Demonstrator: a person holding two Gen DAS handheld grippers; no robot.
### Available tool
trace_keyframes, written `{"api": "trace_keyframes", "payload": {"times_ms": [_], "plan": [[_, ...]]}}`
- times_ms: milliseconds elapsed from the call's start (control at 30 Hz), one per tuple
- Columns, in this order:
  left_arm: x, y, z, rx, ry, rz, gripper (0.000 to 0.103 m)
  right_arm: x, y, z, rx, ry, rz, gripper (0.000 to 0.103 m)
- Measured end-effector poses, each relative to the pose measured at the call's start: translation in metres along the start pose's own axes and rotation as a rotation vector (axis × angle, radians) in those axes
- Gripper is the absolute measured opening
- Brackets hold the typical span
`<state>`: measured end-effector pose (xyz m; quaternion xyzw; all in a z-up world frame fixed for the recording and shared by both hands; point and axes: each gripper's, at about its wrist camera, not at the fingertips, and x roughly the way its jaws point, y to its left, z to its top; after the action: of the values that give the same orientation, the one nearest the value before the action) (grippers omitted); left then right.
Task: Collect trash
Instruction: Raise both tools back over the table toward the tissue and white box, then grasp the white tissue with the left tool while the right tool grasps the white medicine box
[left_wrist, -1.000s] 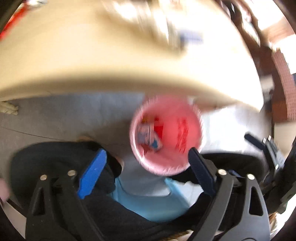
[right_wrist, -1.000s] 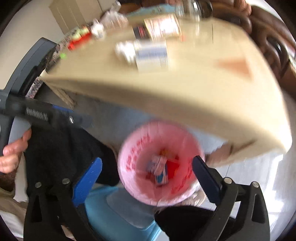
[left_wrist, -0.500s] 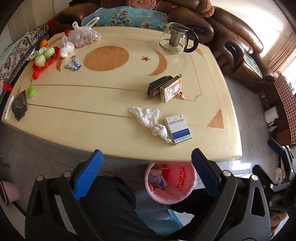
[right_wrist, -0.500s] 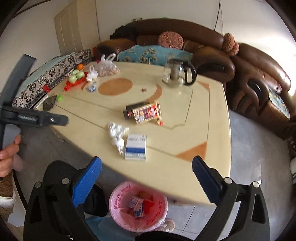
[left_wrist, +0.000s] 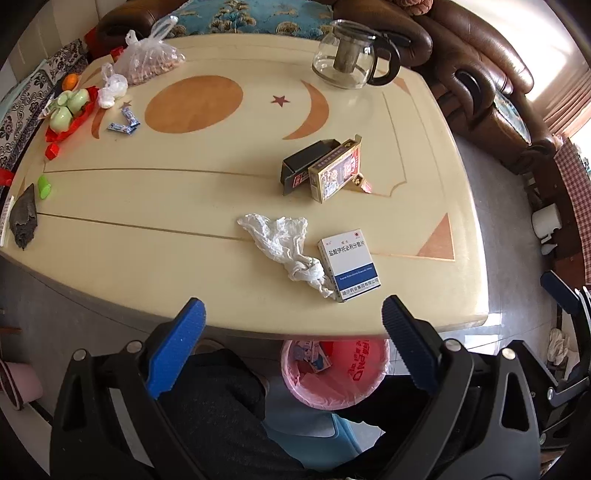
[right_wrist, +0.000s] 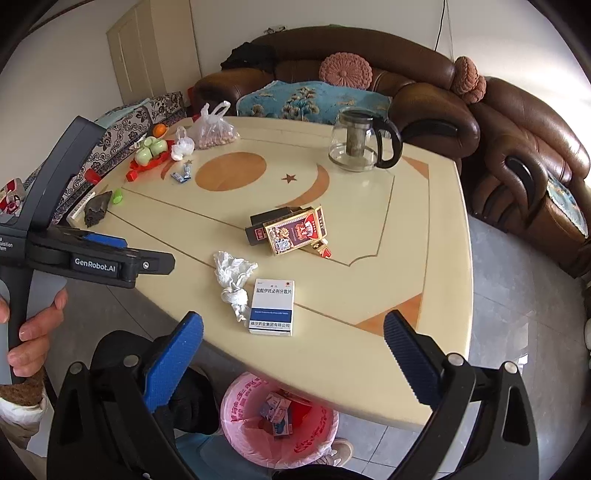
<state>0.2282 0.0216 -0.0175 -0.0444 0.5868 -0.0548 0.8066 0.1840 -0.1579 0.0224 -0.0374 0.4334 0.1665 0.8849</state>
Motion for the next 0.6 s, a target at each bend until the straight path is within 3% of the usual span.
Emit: {"api": "trace_keyframes", "payload": {"times_ms": [600], "plan": [[0.085, 0.015, 0.025, -0.062, 0.143, 0.021, 0.094, 0.089, 0.007, 0.005, -0.034, 0.128, 0.052, 0.096]]}}
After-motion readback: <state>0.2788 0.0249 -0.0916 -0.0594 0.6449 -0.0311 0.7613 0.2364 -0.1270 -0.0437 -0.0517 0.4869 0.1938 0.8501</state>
